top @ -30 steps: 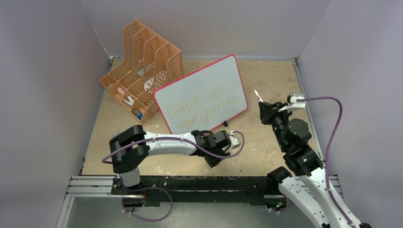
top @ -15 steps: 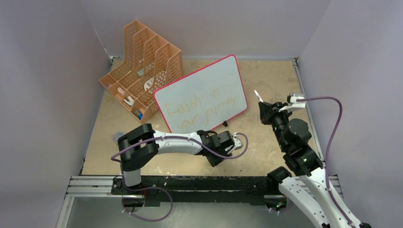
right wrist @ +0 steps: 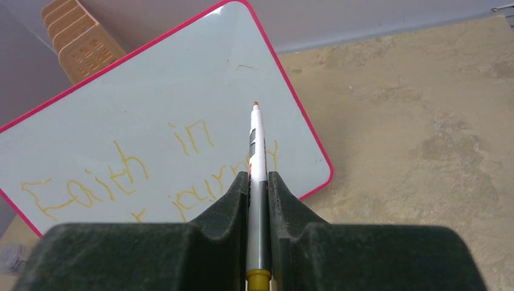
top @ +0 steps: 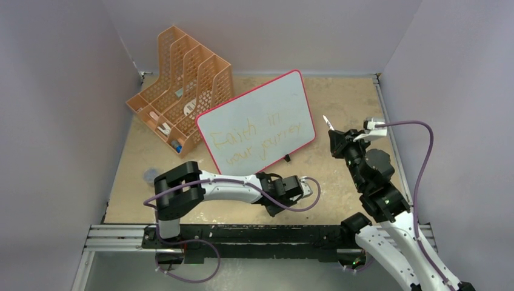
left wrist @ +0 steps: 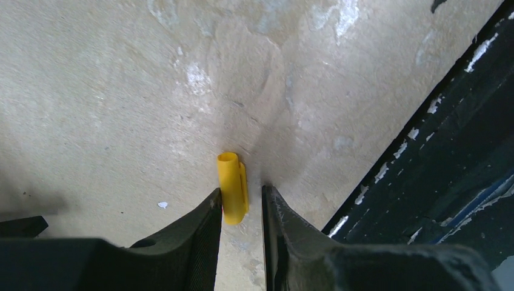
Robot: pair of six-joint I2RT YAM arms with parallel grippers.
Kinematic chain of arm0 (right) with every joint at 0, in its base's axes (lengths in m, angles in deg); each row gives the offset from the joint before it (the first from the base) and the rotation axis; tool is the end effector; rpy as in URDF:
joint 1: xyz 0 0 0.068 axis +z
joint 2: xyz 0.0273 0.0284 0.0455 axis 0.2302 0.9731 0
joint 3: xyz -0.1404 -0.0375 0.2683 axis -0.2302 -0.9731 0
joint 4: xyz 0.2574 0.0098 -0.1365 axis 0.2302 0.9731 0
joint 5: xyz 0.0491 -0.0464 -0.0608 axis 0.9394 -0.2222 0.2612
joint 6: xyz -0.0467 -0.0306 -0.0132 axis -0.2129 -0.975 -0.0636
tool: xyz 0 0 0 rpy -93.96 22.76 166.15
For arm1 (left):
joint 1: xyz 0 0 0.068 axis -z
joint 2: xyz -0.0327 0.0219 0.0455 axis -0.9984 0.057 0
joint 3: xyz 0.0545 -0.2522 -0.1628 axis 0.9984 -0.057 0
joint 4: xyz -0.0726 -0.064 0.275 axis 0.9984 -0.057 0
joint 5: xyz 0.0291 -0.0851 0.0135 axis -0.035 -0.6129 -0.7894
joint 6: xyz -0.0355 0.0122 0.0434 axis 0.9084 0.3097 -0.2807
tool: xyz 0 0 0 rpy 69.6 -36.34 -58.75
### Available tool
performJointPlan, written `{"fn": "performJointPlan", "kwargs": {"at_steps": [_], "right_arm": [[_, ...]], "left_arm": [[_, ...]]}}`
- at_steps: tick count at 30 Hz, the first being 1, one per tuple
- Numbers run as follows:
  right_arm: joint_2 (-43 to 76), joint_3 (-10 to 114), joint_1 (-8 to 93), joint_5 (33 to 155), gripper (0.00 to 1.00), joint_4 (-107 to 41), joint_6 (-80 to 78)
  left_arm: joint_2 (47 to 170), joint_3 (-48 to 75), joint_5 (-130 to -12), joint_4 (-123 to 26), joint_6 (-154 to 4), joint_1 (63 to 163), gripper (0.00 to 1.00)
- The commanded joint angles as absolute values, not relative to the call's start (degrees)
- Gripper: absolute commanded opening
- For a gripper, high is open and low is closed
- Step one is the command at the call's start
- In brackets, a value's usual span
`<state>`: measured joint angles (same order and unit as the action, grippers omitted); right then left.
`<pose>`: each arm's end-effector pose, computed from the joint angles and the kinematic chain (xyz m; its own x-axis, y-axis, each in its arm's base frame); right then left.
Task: Write a sentence on the whiteboard
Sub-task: Close the whiteboard marker at the center of the board.
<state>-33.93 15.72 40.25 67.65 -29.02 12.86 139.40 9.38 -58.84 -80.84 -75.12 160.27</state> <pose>0.1316 0.0524 0.3730 0.0044 0.3745 -0.9272 -0.1578 0.9159 0.3692 0.1157 -0.3816 0.1674 -0.4469 0.8153 -0.3683 0.8785 0.4776 -0.0089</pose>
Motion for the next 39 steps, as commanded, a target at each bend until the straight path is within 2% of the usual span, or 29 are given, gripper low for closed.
{"fn": "performJointPlan", "kwargs": {"at_steps": [1,6,13,18,30,39], "right_arm": [[-34.2,16.0,40.3,66.5,0.00,-31.5,12.4],[-34.2,16.0,40.3,66.6,0.00,-31.5,12.4],[-34.5,16.7,40.3,66.9,0.00,-30.9,12.2],[-33.8,19.7,40.3,69.7,0.00,-28.3,12.3],[-29.8,29.1,40.3,82.6,0.00,-20.5,11.2],[-26.6,32.7,40.3,94.2,0.00,-18.9,7.3]], "left_arm": [[142.6,8.8,-58.2,-86.4,-73.4,161.5,0.27],[141.4,7.4,-56.9,-85.8,-73.3,161.6,0.26],[137.6,6.0,-54.1,-82.3,-75.6,161.5,0.11],[129.8,3.0,-50.6,-78.7,-79.0,160.4,0.00],[106.7,-3.5,-49.3,-70.9,-93.6,151.7,0.00],[95.9,-6.8,-50.2,-62.6,-110.1,148.9,0.00]]}}
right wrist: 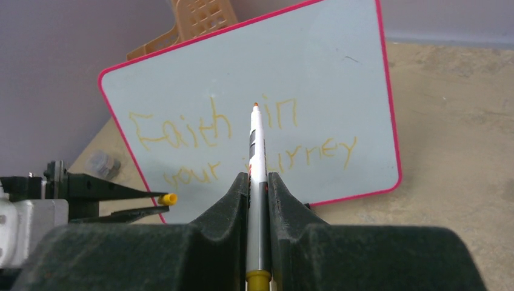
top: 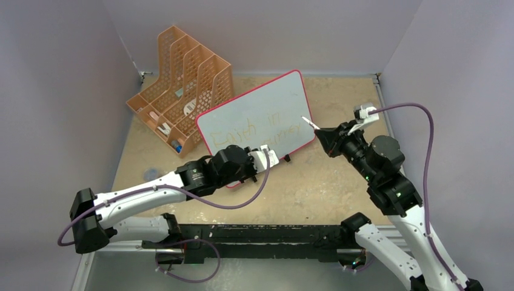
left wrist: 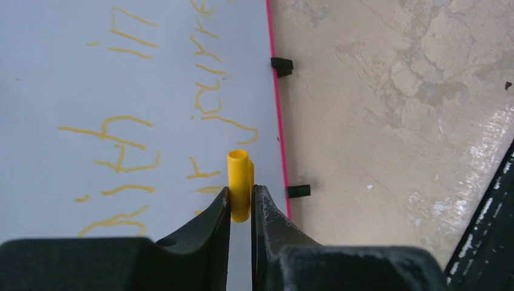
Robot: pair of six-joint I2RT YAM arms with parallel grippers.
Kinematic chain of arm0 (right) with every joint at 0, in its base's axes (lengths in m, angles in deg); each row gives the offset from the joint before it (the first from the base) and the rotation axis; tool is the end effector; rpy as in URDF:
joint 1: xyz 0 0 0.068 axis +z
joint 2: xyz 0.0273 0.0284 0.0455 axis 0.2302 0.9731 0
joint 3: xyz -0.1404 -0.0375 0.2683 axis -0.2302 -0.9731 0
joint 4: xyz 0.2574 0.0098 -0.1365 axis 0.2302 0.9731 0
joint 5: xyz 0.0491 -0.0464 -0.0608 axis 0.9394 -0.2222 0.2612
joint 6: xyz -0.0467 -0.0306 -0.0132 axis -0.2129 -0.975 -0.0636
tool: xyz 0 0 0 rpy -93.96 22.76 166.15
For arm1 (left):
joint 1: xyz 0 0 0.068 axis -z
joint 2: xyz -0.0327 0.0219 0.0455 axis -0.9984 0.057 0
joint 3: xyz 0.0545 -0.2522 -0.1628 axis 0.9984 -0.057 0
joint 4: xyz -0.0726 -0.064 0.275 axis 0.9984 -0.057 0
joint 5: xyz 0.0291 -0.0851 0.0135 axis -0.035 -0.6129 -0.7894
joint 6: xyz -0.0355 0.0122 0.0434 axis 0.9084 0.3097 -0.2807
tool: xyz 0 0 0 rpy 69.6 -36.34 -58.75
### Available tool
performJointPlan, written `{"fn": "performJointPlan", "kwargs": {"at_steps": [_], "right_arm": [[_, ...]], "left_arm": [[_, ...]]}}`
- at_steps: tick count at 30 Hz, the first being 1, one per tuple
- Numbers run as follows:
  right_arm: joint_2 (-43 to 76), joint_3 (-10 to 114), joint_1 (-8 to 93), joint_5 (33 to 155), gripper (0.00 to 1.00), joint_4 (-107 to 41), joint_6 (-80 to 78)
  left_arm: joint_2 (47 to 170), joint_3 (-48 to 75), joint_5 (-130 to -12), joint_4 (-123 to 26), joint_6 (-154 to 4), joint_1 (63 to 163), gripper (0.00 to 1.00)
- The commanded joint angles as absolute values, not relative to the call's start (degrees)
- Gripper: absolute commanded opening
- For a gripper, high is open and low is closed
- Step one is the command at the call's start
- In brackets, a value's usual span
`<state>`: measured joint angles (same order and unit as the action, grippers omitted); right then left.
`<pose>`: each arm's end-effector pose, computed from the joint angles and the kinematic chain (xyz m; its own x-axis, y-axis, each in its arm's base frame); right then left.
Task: Write a sentence on the whiteboard
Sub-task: Close the whiteboard marker at the center of the board.
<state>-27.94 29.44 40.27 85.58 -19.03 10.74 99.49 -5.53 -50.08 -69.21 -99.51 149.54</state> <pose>0.1290 0.0652 0.4292 -0.1168 0.2942 -0.9486 -0.4285 0.8467 0.3154 0.1359 -0.2450 0.3196 -0.0610 0.5978 -0.7993 0.8170 0.4899 0.3041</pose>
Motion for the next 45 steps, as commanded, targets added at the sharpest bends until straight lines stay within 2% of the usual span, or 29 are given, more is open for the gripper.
{"fn": "performJointPlan", "kwargs": {"at_steps": [1,10,18,24,45], "right_arm": [[-26.2,33.1,40.3,95.8,0.00,-18.4,6.5],[-18.6,39.9,40.3,109.3,0.00,-12.5,1.3],[-14.3,41.8,40.3,118.5,0.00,-11.6,-1.6],[-12.4,41.6,40.3,122.5,0.00,-11.0,-2.5],[-11.3,41.1,40.3,125.3,0.00,-12.5,-1.7]], "left_arm": [[94.9,-7.3,-50.4,-61.6,-111.9,148.9,0.00],[88.9,-12.6,-52.0,-51.4,-128.1,148.9,0.00],[88.0,-13.2,-51.6,-47.2,-134.9,148.8,0.00],[88.4,-12.6,-53.0,-48.9,-133.9,147.9,0.00],[90.2,-9.7,-54.7,-54.2,-130.8,147.1,0.00]]}}
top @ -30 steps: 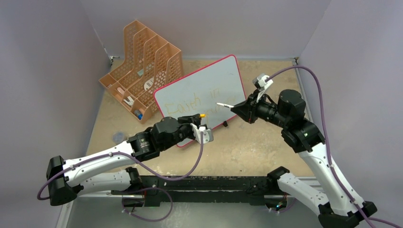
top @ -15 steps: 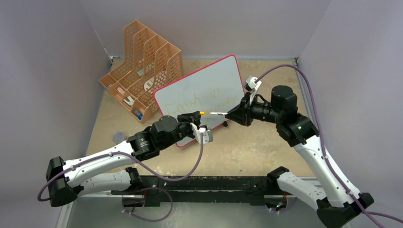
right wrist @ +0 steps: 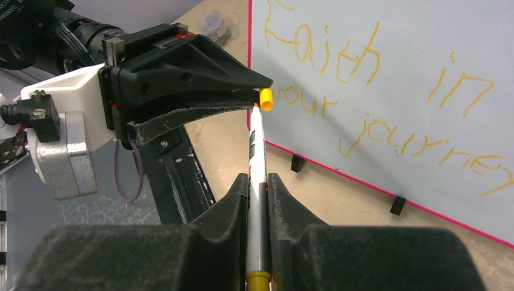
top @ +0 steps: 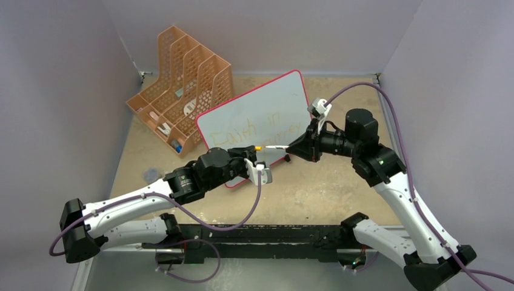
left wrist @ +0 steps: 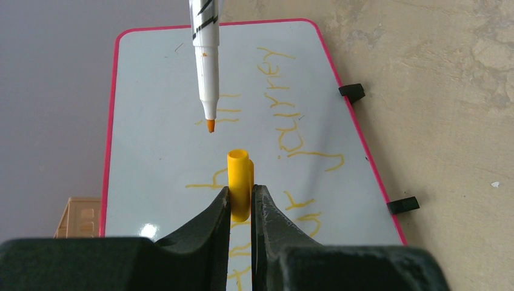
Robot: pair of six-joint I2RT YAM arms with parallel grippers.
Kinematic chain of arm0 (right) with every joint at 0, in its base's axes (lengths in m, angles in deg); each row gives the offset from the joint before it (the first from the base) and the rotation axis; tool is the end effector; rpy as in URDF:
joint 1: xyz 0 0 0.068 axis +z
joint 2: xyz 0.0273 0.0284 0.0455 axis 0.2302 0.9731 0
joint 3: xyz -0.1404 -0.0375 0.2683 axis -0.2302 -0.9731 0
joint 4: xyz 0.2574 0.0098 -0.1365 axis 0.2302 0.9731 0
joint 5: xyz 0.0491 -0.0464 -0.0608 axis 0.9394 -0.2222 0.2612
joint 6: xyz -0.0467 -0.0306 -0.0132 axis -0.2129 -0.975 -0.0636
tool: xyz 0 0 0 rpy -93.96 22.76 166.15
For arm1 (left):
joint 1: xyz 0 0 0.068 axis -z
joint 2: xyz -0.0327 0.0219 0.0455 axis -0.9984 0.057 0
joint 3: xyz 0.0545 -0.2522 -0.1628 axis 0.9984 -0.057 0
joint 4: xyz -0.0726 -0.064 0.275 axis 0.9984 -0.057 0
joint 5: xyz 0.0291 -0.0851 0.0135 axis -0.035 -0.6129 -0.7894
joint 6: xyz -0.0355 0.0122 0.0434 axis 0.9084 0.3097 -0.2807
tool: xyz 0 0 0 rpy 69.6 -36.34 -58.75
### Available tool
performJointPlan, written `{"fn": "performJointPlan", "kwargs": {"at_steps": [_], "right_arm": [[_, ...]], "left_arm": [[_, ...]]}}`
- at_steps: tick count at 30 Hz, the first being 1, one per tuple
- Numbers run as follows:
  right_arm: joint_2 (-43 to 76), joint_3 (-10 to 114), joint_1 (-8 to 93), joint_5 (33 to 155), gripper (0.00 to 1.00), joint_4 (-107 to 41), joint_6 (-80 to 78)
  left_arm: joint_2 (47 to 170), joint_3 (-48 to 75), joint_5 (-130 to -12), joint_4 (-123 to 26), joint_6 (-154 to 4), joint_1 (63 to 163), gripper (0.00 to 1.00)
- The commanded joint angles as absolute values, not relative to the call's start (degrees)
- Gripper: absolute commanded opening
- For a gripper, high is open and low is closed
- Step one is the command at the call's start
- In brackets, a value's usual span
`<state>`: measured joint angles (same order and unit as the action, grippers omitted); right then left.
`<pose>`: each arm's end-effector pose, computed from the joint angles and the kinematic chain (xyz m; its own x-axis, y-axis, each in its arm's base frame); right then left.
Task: Write a sentence on the whiteboard
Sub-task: Close the whiteboard marker at the center of the board.
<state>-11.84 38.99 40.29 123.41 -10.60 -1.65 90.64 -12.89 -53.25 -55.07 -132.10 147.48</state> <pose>0.1722 0.1153 0.4314 -0.2982 -0.0586 -0.9527 -0.8590 0.4517 0.2411 0.1294 -0.2172 0.3334 0.4619 0.6162 -0.6379 0.6469 0.2579 0.7176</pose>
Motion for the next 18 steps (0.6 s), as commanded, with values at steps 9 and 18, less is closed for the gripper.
{"fn": "performJointPlan", "kwargs": {"at_steps": [9,18], "right_arm": [[-10.6,40.7,40.3,124.5,0.00,-11.9,-1.6],[-9.9,40.5,40.3,125.2,0.00,-12.3,-1.5]], "left_arm": [[90.2,-8.9,-55.8,-54.2,-130.3,147.1,0.00],[90.2,-8.6,-56.3,-54.1,-130.2,147.1,0.00]]}}
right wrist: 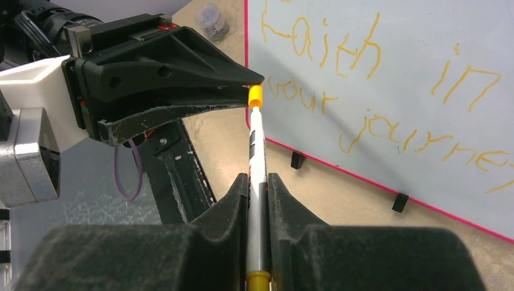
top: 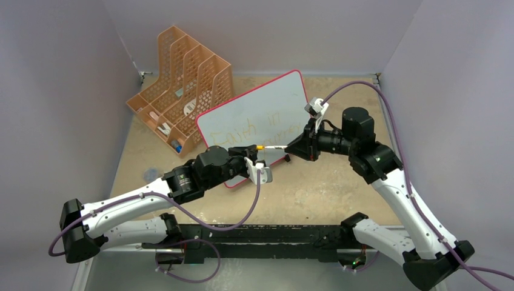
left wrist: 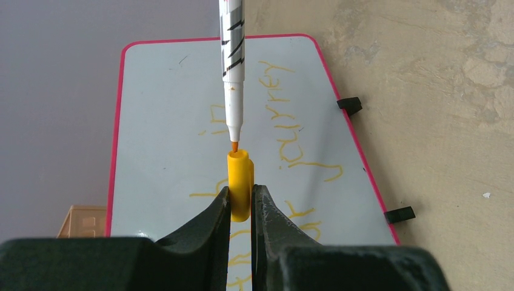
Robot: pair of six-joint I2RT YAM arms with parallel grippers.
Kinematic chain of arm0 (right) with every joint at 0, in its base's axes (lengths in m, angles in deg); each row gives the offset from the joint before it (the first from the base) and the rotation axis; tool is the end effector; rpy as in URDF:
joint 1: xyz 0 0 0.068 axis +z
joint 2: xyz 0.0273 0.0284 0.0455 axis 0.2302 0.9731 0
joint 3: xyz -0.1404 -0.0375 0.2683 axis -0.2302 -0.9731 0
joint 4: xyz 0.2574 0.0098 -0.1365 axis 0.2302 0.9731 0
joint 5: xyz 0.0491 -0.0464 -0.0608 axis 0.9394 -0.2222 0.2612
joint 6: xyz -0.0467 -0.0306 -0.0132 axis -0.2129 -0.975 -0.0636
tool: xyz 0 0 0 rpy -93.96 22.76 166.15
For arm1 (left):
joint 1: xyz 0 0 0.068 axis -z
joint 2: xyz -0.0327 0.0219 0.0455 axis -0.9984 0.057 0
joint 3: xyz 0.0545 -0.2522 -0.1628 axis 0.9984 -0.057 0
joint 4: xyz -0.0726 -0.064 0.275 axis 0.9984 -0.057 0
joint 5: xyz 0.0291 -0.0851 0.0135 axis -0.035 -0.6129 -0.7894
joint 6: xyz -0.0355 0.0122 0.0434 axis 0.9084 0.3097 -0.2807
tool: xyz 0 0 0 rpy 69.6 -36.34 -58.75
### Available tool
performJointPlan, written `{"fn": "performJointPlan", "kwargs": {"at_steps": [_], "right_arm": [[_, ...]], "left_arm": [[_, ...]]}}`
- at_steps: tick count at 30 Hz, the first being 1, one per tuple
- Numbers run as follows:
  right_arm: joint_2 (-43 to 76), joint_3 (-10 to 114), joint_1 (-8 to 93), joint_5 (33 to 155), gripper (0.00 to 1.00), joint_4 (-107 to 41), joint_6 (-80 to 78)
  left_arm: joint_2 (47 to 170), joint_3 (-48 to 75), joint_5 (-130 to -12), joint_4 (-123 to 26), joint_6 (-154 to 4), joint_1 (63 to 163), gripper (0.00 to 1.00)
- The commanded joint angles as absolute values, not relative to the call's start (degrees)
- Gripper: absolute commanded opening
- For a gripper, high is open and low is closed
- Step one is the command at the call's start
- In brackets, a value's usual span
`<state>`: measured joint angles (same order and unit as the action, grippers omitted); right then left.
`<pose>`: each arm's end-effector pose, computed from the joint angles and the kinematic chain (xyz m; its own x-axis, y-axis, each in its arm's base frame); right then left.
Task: Write a sentence on the whiteboard
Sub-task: Close the whiteboard marker at the center of the board.
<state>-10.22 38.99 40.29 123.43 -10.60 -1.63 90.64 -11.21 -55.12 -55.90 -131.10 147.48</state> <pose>0.1801 0.1193 0.4260 -0.3224 -0.0706 -0.9440 -0.8527 0.4546 0.2572 0.1285 -0.2183 0.3433 0.4689 0.5858 -0.6610 0.6636 0.2602 0.7013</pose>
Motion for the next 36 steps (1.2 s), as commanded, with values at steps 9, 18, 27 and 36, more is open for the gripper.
{"fn": "performJointPlan", "kwargs": {"at_steps": [9,18,27,36], "right_arm": [[-9.5,40.1,40.3,125.1,0.00,-12.6,-1.2],[-8.8,40.0,40.4,125.3,0.00,-12.6,-1.2],[-7.9,40.1,40.4,124.7,0.00,-12.6,-1.5],[-7.3,39.7,40.5,126.3,0.00,-13.6,-1.5]], "left_arm": [[90.6,-8.3,-57.1,-54.4,-130.3,147.1,0.00],[92.0,-5.9,-58.8,-56.6,-130.3,147.1,0.00],[94.1,-2.0,-61.2,-61.0,-129.4,147.1,0.00],[95.0,1.0,-64.4,-63.0,-127.2,147.2,0.00]]}}
